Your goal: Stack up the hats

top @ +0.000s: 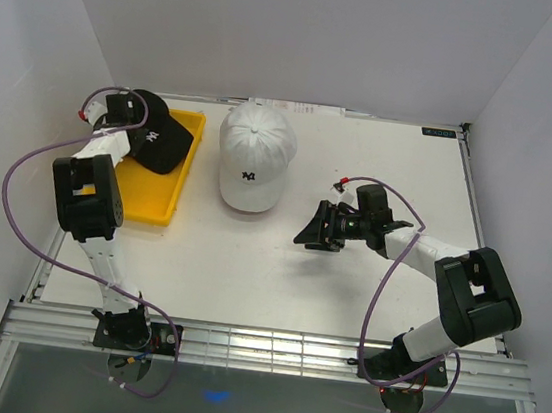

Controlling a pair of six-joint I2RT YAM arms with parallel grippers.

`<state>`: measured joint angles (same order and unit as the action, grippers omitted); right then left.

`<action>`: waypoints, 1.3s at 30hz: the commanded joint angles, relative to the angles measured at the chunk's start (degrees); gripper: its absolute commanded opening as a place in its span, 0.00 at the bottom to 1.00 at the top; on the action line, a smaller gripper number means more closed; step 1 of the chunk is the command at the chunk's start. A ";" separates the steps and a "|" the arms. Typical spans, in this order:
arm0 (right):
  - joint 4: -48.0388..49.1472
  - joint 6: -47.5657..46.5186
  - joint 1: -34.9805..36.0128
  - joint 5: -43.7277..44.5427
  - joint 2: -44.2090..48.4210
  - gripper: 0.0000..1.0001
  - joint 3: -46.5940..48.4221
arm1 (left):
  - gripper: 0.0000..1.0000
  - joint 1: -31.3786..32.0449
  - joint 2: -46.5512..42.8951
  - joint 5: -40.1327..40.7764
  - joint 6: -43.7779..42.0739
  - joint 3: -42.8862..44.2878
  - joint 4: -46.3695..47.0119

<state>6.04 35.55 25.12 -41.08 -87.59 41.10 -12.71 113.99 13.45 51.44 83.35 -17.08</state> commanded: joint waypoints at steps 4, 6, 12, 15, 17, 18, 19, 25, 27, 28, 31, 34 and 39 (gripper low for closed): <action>0.55 -0.75 0.01 -0.40 1.02 0.63 2.23 | 0.00 -0.83 -6.76 -2.46 -3.01 6.72 1.61; 0.72 -0.40 0.19 -0.40 1.19 0.63 2.32 | 0.00 -0.82 -7.64 -2.99 -3.98 7.70 1.61; -0.42 -0.48 0.28 -0.05 1.54 0.63 3.28 | 0.00 -1.09 -12.12 -4.66 -4.42 10.07 1.26; -1.03 -0.39 0.36 0.04 2.07 0.63 3.98 | 0.00 -1.26 -14.75 -5.10 -4.24 10.43 1.17; -1.47 -0.31 0.45 0.12 2.69 0.63 4.33 | 0.00 -1.44 -16.16 -5.89 -3.63 10.25 1.17; -1.65 -0.22 0.45 0.04 2.78 0.63 4.51 | 0.00 -1.53 -16.96 -6.07 -3.45 10.25 1.26; -2.08 -0.13 0.45 -0.14 3.04 0.63 5.04 | 0.00 -1.62 -18.27 -6.33 -3.19 10.25 1.17; -3.67 0.92 0.54 -0.58 5.41 0.63 8.46 | 0.00 -1.97 -23.55 -8.97 -1.43 9.38 0.73; -3.76 2.06 0.63 -1.19 6.20 0.63 9.60 | 0.00 -1.97 -26.18 -10.72 -0.47 8.33 0.38; -3.67 2.59 0.71 -1.54 6.47 0.63 10.31 | 0.00 -1.97 -27.24 -11.16 -0.03 7.88 0.21; -2.79 5.05 1.07 -2.86 7.00 0.64 13.38 | 0.00 -1.97 -31.37 -12.39 0.68 6.39 -0.58; -0.87 8.29 1.85 -4.27 6.82 0.67 16.90 | 0.00 -1.97 -35.06 -15.99 1.56 5.77 -1.72; 2.30 12.87 4.66 -5.33 4.37 0.74 25.23 | 0.00 -1.97 -41.55 -21.53 3.84 4.37 -3.74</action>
<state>3.79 44.53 27.94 -44.16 -82.59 59.86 -14.48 77.54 -2.81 53.17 88.47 -19.70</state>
